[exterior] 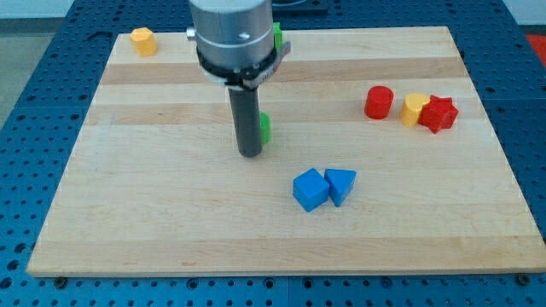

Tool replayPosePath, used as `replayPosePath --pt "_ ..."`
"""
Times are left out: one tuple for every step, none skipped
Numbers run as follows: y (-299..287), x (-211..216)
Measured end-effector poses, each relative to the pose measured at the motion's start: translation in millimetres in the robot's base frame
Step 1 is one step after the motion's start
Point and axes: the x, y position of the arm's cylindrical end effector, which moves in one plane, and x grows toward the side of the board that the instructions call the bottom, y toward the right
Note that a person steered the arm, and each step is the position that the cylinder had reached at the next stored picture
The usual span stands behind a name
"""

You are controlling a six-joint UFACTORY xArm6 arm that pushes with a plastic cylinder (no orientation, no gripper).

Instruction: Place the green circle towards the top right

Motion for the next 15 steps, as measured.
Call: replayPosePath --pt "-0.1 -2.5" --pt "-21.5 -2.7" --pt "-4.5 -41.0" --pt "35.2 -71.9" --pt "31.4 -61.2" --pt "24.9 -40.9" --pt "55.8 -53.8" --pt "111.5 -98.5" --pt "133.9 -107.8" --pt "127.8 -104.4" --pt "109.4 -104.4" --pt "113.9 -125.5" --pt "152.4 -165.7" --pt "154.9 -168.7" --pt "125.7 -151.8"
